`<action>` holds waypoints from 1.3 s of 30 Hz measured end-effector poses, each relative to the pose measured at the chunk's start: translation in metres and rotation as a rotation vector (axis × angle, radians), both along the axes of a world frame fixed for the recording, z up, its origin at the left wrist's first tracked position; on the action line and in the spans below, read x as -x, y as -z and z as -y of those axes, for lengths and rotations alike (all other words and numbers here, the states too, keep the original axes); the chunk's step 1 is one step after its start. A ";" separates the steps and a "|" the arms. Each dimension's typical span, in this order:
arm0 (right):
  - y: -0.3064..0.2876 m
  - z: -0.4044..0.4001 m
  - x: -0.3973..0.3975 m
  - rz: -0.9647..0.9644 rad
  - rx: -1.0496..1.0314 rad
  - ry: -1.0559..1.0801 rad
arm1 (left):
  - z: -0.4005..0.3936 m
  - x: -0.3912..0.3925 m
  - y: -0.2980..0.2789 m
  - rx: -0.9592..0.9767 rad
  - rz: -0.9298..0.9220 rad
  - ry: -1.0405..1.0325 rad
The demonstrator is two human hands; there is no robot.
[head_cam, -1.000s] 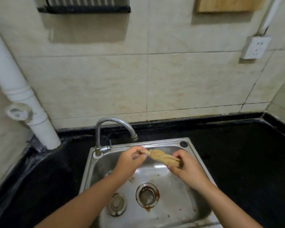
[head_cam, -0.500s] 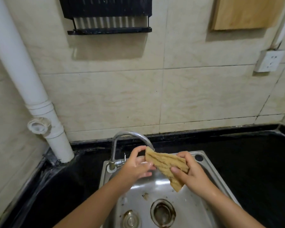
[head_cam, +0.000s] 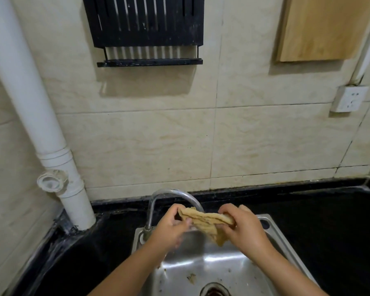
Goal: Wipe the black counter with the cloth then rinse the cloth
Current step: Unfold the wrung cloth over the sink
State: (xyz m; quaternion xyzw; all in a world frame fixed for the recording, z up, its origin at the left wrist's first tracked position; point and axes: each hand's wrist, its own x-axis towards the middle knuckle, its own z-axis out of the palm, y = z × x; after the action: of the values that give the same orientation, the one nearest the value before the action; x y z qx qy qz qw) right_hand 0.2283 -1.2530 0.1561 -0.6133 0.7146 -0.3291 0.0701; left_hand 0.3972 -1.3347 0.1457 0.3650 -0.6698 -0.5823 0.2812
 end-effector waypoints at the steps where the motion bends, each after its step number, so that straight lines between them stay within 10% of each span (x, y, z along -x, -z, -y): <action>1: 0.000 0.004 0.002 -0.062 -0.031 0.004 | 0.002 0.000 -0.001 -0.032 0.000 0.010; 11: -0.007 0.025 -0.004 0.399 0.154 -0.283 | 0.024 -0.008 -0.035 -0.405 -0.413 -0.080; 16: -0.020 0.055 -0.011 0.655 0.335 -0.002 | 0.036 0.002 -0.050 -0.362 -0.445 -0.170; 28: -0.186 0.148 0.012 -0.015 0.705 -0.118 | 0.109 0.038 -0.209 0.855 0.073 -0.409; 39: -0.262 0.213 0.033 -0.372 0.349 -0.170 | 0.171 0.058 -0.277 1.217 0.839 -0.574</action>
State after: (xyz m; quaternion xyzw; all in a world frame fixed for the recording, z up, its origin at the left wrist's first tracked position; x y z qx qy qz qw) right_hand 0.1953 -1.4655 0.4176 -0.7238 0.5935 -0.3222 -0.1418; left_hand 0.3392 -1.5052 0.4225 0.4949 -0.8001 0.1677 0.2946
